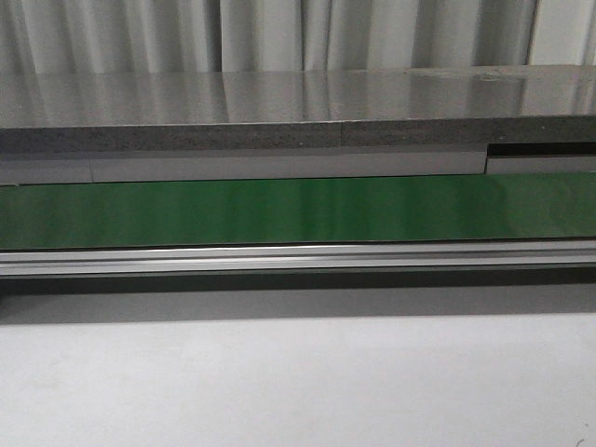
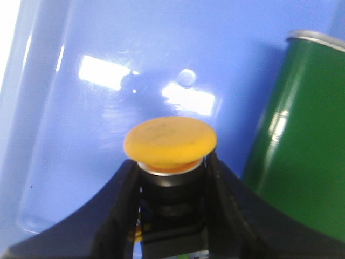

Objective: Move button from left to right
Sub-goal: 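Lift the switch and place it on the conveyor belt, then release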

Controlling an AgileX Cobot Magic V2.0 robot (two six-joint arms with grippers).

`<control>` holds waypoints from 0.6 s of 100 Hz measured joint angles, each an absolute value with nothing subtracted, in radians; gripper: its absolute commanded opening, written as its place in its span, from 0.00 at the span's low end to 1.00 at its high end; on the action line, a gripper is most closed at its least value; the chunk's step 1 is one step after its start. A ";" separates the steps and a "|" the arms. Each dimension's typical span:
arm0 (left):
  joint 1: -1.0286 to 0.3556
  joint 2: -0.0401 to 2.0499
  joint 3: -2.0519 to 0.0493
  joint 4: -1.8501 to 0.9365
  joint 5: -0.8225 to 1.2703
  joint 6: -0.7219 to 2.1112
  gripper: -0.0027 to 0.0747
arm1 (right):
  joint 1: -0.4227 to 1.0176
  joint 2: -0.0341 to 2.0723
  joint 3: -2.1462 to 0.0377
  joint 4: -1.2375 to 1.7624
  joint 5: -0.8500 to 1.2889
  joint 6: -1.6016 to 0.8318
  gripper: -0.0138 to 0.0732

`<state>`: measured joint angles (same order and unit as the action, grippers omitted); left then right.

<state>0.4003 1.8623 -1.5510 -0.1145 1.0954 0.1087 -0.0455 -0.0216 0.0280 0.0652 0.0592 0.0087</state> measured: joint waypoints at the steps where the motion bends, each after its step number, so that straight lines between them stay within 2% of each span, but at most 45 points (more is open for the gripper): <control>1: 0.398 1.859 -1.552 -0.114 1.099 0.111 0.11 | -0.046 -0.022 0.028 0.065 0.059 0.009 0.08; 60: 0.129 1.855 -1.560 -0.089 1.126 0.132 0.11 | -0.046 -0.022 0.028 0.065 0.059 0.009 0.08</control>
